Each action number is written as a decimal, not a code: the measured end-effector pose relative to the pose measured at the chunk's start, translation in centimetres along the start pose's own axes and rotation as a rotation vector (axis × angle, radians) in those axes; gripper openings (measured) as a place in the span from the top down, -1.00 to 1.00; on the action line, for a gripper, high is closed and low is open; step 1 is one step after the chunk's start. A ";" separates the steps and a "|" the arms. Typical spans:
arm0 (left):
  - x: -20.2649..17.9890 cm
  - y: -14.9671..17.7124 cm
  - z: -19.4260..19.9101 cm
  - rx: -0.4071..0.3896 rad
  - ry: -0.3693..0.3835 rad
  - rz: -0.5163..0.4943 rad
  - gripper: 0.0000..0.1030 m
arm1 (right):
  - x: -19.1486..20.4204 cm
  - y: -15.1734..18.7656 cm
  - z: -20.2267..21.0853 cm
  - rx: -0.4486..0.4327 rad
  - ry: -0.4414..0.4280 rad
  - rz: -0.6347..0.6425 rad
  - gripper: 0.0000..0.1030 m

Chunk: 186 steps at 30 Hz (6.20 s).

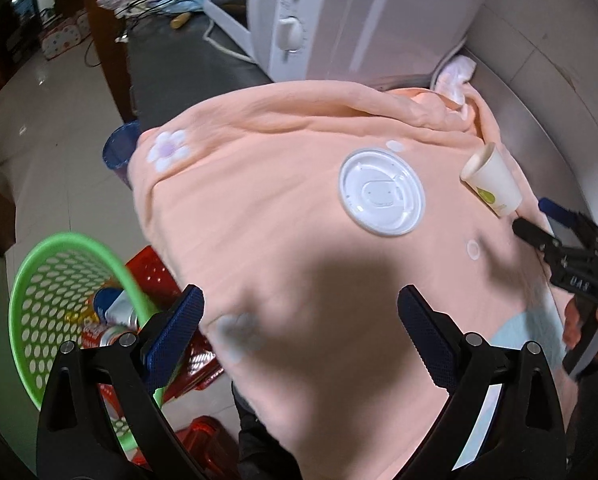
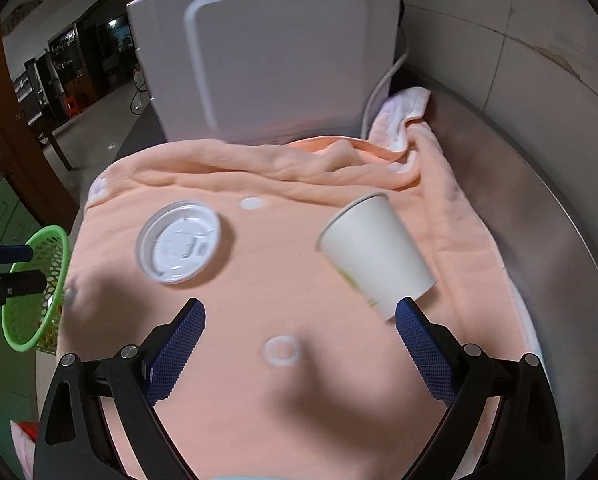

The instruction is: Collect trash

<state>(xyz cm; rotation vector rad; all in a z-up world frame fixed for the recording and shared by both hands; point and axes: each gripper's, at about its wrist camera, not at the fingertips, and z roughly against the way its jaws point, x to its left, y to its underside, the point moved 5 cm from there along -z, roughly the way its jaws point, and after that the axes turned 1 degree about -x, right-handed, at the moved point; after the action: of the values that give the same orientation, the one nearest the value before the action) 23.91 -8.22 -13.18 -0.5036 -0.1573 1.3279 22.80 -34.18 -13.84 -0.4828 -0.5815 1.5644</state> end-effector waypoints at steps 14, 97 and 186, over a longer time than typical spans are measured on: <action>-3.5 -4.5 -4.0 0.022 -0.006 -0.108 -0.87 | -3.4 -2.1 -5.6 0.089 0.037 0.098 -0.80; -8.0 -6.6 -7.6 0.024 0.015 -0.255 0.91 | -2.3 2.1 -0.6 0.034 0.001 -0.019 -0.24; 17.6 10.6 12.0 -0.220 -0.355 0.257 -0.90 | 27.9 2.6 4.4 -0.004 -0.284 0.186 -0.75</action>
<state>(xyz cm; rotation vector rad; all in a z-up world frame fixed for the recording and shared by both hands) 14.23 13.29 -10.23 -0.4800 -0.5513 1.6554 15.91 -6.77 -11.03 -0.3262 -0.7740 1.8256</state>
